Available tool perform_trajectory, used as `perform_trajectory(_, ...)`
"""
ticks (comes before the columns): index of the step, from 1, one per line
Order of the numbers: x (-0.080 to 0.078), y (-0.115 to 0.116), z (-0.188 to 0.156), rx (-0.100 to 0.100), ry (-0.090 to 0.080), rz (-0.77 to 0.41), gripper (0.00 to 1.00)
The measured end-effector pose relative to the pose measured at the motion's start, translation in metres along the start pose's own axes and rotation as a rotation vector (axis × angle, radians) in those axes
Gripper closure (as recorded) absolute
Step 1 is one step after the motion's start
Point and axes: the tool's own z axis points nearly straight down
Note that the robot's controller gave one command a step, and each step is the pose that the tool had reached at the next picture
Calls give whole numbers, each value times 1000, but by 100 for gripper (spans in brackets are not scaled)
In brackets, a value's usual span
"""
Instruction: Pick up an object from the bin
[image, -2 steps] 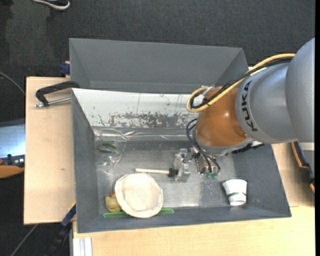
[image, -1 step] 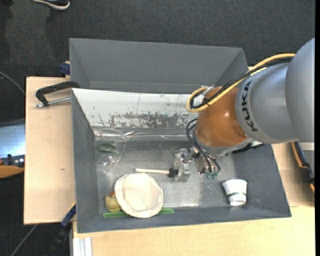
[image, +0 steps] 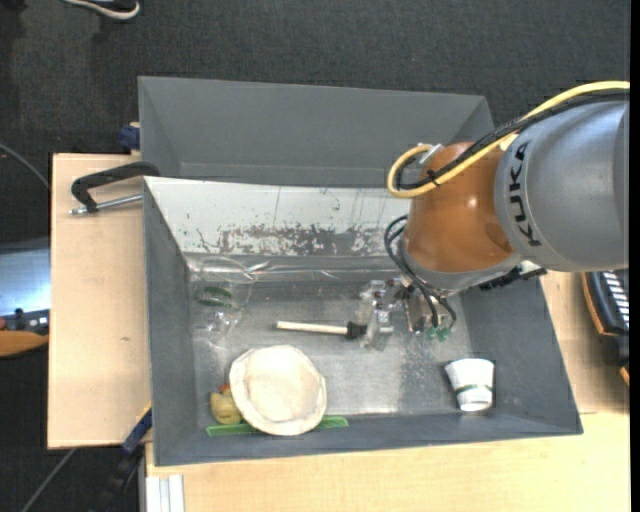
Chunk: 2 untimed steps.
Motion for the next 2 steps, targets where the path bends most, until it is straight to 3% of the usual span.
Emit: perform_trajectory(2, 9, -8, -122, 0, -4, 7, 100)
